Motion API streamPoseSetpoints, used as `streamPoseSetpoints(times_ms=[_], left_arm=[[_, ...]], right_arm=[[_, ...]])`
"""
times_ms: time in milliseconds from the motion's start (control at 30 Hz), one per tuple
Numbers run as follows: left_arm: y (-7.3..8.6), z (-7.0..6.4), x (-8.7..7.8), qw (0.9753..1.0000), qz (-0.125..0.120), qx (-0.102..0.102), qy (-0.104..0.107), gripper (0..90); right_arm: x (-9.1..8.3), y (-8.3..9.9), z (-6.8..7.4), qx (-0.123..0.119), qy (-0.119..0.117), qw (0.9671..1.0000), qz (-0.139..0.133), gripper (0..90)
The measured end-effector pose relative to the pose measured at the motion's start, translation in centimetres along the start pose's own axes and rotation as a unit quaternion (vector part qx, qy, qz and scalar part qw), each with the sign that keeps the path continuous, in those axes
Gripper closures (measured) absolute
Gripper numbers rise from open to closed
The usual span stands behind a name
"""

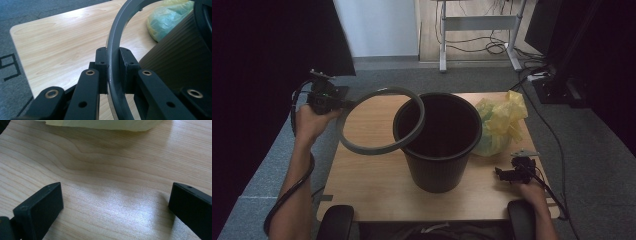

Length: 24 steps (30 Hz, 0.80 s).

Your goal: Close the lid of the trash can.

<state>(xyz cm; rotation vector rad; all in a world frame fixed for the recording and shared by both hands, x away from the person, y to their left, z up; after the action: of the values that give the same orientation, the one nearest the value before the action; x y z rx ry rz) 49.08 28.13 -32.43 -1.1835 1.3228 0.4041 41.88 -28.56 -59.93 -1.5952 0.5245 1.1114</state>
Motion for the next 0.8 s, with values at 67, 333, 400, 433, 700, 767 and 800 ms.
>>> streamPoseSetpoints(times_ms=[67, 333, 400, 433, 700, 767, 800], left_arm=[[-0.3, -0.5, 0.2, 1.0000, 0.002, 0.007, 0.002, 78.6], [-1.7, -2.3, 1.3, 0.9995, 0.007, 0.026, 0.013, 78.6], [-2.0, -2.8, 1.5, 0.9993, 0.009, 0.032, 0.015, 78.6], [-2.2, -3.0, 1.7, 0.9993, 0.009, 0.034, 0.016, 78.5], [-3.6, -5.1, 2.6, 0.9981, 0.014, 0.055, 0.024, 78.5], [-3.9, -5.6, 2.9, 0.9977, 0.015, 0.060, 0.026, 78.5], [-4.1, -5.8, 3.0, 0.9975, 0.016, 0.063, 0.027, 78.5]], right_arm=[[0.0, 0.0, 0.0, 0.000, 0.000, 1.0000, 0.000, 0.0], [0.0, 0.0, 0.0, 0.000, 0.000, 1.0000, 0.000, 0.0], [0.0, 0.0, 0.0, 0.000, 0.000, 1.0000, 0.000, 0.0], [0.0, 0.0, 0.0, 0.000, 0.000, 1.0000, 0.000, 0.0], [0.0, 0.0, 0.0, 0.000, 0.000, 1.0000, 0.000, 0.0], [0.0, 0.0, 0.0, 0.000, 0.000, 1.0000, 0.000, 0.0], [0.0, 0.0, 0.0, 0.000, 0.000, 1.0000, 0.000, 0.0]])
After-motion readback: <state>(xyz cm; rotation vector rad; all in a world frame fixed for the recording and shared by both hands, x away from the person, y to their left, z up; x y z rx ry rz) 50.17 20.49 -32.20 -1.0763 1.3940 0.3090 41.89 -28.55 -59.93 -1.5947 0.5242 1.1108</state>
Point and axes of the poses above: each handheld gripper's, and its own axes: x roughly forward along the jaws, y roughly out of its underside, z roughly to its left, the point moved 6 cm from there along x, roughly forward along the jaws, and after that the axes turned 15 degrees about z, right-handed, at the moved point
